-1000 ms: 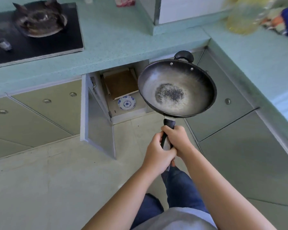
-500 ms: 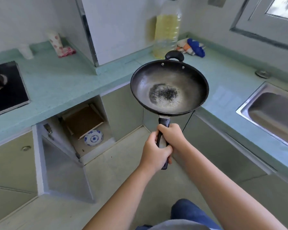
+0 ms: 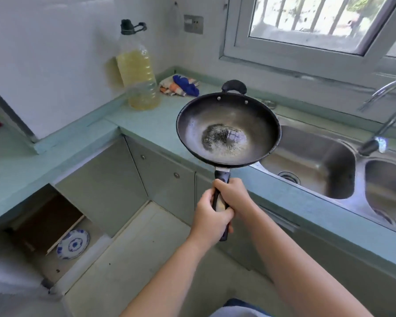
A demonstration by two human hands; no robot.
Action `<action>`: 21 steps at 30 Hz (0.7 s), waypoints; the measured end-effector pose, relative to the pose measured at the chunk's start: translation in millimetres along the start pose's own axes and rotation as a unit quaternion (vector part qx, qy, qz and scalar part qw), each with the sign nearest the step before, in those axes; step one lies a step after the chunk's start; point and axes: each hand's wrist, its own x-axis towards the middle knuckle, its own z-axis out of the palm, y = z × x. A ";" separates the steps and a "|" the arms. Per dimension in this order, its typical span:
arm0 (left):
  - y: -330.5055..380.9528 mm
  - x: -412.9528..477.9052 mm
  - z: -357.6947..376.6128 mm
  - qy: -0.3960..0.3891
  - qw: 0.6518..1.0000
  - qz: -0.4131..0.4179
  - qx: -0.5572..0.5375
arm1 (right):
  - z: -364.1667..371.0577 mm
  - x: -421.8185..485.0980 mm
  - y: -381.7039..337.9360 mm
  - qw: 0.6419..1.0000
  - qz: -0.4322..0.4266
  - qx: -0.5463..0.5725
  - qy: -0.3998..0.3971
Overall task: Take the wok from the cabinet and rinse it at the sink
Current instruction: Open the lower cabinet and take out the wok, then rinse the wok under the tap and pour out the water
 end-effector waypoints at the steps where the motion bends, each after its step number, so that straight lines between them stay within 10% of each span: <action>1: 2.8 6.8 12.3 -0.010 1.000 -0.002 0.002 | -12.8 6.8 2.0 1.000 0.005 0.004 0.007; 21: -0.5 100.9 210.4 -0.145 0.988 -0.033 0.046 | -196.5 104.6 87.3 0.987 0.072 0.072 0.126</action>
